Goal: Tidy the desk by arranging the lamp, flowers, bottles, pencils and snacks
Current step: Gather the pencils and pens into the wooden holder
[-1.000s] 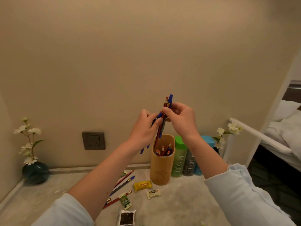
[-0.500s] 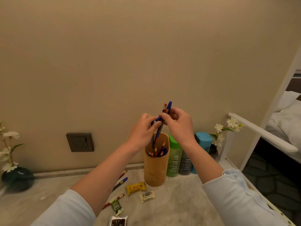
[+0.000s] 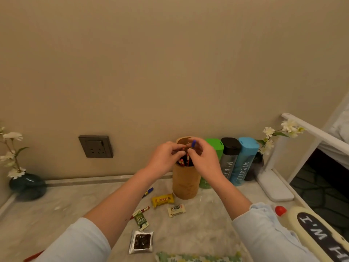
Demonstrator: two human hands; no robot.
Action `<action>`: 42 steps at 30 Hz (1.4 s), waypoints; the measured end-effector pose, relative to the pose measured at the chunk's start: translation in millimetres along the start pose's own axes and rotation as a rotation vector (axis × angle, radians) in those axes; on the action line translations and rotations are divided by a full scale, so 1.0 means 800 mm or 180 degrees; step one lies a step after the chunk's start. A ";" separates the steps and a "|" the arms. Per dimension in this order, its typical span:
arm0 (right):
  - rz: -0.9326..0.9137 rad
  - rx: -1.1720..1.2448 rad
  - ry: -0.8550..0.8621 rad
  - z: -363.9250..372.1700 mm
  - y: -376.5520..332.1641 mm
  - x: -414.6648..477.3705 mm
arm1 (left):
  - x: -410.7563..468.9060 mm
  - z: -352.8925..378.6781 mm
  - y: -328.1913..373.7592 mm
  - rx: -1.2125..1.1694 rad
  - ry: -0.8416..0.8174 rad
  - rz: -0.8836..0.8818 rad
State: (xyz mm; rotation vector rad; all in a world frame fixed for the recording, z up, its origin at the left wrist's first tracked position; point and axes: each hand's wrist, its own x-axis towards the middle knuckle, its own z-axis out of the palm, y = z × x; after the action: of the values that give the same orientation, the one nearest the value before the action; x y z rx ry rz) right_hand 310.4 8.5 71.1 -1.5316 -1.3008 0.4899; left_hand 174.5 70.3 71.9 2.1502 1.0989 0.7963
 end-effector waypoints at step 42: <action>-0.0786 -0.2529 -0.1498 0.188 0.074 -0.112 | -0.184 0.003 -0.207 0.1477 0.0323 -0.1051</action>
State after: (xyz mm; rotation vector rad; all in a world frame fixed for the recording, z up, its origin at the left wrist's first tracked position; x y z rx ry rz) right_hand 186.9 -0.3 -66.2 -1.9083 -2.1987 0.1687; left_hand 24.2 25.6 -84.6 2.2128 1.7780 0.5380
